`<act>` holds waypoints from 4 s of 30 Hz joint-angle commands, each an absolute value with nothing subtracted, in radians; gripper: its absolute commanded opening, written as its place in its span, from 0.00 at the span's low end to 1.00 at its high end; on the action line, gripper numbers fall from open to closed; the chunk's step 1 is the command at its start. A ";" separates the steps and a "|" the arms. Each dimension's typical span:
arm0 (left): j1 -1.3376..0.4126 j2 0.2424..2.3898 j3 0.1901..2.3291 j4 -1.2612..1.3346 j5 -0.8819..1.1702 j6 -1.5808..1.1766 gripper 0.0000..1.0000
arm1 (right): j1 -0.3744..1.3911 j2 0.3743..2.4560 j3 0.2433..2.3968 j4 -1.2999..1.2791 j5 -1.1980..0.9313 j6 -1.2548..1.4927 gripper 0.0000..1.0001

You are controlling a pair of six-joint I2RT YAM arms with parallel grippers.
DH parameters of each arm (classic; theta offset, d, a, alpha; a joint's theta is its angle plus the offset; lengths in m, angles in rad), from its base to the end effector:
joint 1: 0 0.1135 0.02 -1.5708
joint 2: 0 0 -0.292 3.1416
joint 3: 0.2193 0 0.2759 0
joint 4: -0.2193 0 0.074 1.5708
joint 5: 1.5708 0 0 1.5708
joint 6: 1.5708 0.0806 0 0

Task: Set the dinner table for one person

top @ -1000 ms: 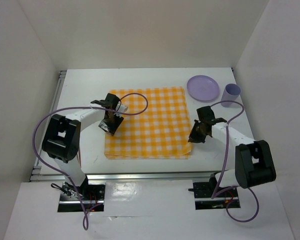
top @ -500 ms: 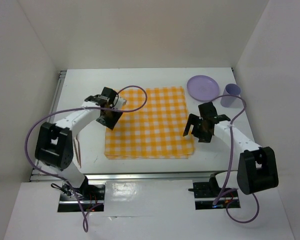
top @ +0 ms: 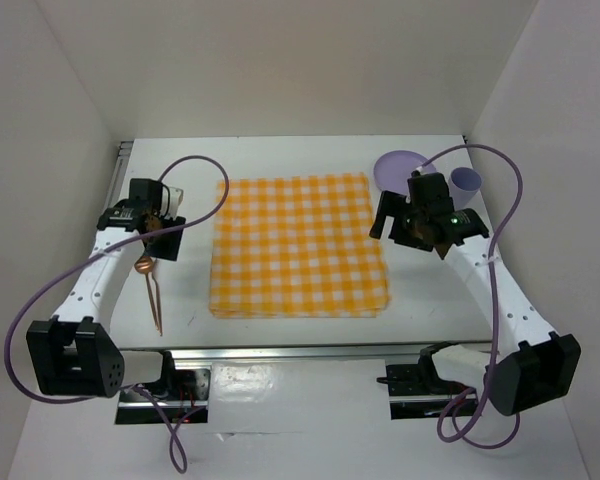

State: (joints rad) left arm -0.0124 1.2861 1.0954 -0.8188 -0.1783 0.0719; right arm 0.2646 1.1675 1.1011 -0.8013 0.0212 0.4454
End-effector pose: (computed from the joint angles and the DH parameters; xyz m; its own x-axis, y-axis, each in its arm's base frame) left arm 0.2955 0.0106 0.2718 -0.8502 0.0813 -0.5201 -0.0212 0.9819 0.1880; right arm 0.2688 0.0711 0.3062 -0.7714 0.2373 -0.5905 0.0932 0.9600 0.2640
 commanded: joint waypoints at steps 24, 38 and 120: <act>0.017 1.250 1.086 -0.828 -0.037 0.072 0.66 | 0.065 1.681 1.121 -0.253 0.134 1.477 0.71; 0.017 1.362 1.110 -0.790 -0.077 0.072 0.65 | 0.052 2.002 1.390 -0.319 0.261 1.580 0.70; 0.026 1.247 1.123 -0.848 -0.051 0.091 0.64 | 0.256 1.885 1.344 -0.474 -0.569 0.589 0.00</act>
State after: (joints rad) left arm 0.0193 1.2709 1.1187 -0.8391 -0.0422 0.0772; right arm 0.2199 1.8332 1.2602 -0.3592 -0.4995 0.7364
